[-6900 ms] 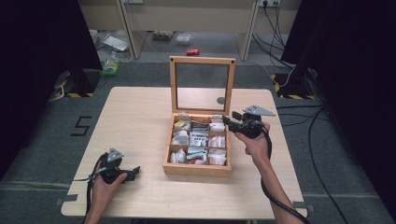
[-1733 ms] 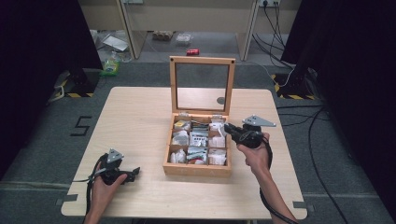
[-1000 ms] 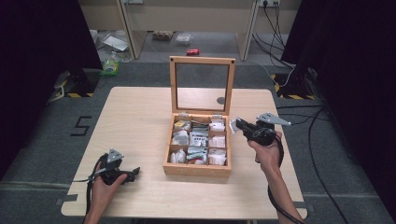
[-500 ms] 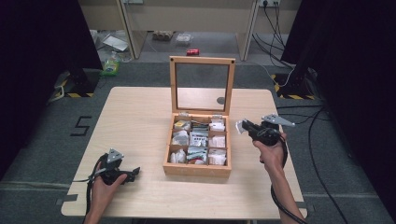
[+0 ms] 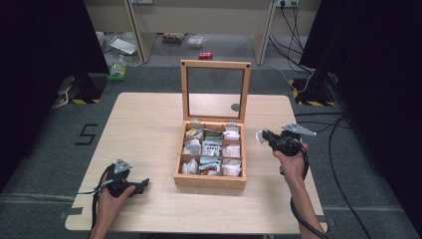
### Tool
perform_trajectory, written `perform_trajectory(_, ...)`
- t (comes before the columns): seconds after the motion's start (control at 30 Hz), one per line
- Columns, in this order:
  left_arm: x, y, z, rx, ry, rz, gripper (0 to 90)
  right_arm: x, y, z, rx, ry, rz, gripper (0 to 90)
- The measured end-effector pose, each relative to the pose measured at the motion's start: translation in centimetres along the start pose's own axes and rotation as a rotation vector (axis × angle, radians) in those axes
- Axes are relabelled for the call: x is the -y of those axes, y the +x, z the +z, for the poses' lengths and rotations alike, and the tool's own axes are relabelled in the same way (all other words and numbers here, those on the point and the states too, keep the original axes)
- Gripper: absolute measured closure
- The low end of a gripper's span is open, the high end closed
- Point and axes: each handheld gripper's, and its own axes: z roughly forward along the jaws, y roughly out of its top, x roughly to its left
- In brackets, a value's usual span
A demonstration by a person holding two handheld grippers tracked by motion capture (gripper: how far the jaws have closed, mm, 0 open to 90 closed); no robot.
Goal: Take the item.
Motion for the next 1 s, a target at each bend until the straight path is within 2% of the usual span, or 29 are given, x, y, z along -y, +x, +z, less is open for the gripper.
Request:
perform_trajectory(0.2,0.0,0.0,0.0,0.001,0.001,-0.001,0.0,0.6,-0.6,0.4,0.014,0.018,0.008,84.1)
perform_trajectory(0.63,0.0,0.0,0.0,0.001,0.001,-0.001,0.0,1.7,-0.7,1.4,0.017,0.06,0.001,84.1)
perform_trajectory(1.0,0.0,0.0,0.0,0.002,0.001,-0.001,0.0,3.0,0.1,2.9,-0.005,0.116,-0.006,83.9)
